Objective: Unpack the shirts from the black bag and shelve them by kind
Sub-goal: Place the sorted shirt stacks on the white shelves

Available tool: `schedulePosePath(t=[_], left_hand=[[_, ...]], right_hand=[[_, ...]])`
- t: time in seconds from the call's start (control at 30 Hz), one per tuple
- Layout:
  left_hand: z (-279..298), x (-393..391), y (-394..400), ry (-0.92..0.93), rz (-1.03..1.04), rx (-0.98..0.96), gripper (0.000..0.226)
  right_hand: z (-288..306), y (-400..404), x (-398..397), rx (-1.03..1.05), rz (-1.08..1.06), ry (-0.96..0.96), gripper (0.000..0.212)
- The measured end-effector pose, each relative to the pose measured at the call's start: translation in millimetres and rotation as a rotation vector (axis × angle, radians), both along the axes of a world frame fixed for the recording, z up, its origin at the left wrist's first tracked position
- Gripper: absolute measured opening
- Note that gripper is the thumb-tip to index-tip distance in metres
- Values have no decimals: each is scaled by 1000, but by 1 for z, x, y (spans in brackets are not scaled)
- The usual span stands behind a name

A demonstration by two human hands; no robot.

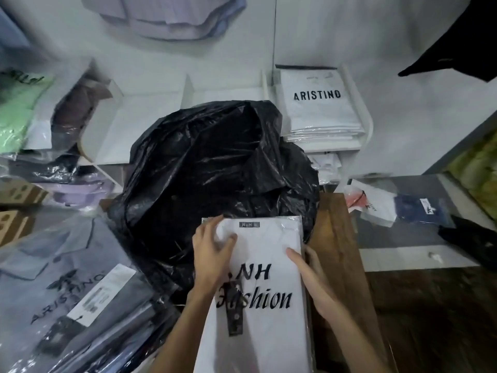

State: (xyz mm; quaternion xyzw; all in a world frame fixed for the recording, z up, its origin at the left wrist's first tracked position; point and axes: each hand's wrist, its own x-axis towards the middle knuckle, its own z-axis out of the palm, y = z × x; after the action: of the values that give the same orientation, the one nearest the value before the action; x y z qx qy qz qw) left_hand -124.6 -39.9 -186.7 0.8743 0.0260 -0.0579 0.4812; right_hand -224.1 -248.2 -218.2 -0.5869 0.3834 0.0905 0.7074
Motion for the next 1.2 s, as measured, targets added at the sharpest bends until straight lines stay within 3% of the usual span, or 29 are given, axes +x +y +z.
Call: schedulePosePath(t=[0.13, 0.2, 0.23, 0.3, 0.37, 0.47, 0.53, 0.6, 0.7, 0.77, 0.83, 0.9, 1.0, 1.13, 1.2], left_hand=[[-8, -13, 16, 225, 67, -26, 97], [-9, -9, 21, 335, 80, -41, 109], [-7, -9, 24, 384, 80, -40, 106], [-6, -6, 29, 444, 69, -43, 75], [-6, -2, 36, 499, 51, -108, 49], [-7, 6, 49, 630, -57, -280, 50], [-3, 10, 53, 658, -229, -270, 55], [-1, 11, 51, 637, -343, -191, 61], [-14, 13, 45, 596, -336, -134, 94], [-20, 13, 43, 577, -331, -121, 101], [-5, 6, 38, 539, -357, -144, 79], [2, 5, 32, 534, -361, -198, 69], [3, 3, 22, 562, -350, -192, 91], [-6, -6, 6, 520, -255, -137, 94], [-5, -15, 0, 544, -202, -226, 92]], right_hand=[[-4, 12, -10, -10, 21, 60, 76], [-2, 11, -10, 43, 72, 106, 79], [-3, 10, -11, 46, 103, 132, 87], [3, 13, -13, -5, 167, 190, 105], [5, 17, -15, -68, 185, 245, 108], [-4, 22, -18, -41, 117, 286, 122], [-16, 25, -21, 62, 64, 257, 129], [-20, 23, -25, 141, 28, 220, 117], [-12, 22, -31, 168, 27, 174, 108], [-8, 22, -34, 138, 5, 138, 71], [-6, 18, -34, 96, -26, 95, 35], [-4, 12, -32, 69, -43, 64, 42], [-4, 0, -31, 59, -46, 32, 61], [-2, -15, -37, 49, -81, 27, 53], [-5, -19, -37, 63, -82, 40, 65]])
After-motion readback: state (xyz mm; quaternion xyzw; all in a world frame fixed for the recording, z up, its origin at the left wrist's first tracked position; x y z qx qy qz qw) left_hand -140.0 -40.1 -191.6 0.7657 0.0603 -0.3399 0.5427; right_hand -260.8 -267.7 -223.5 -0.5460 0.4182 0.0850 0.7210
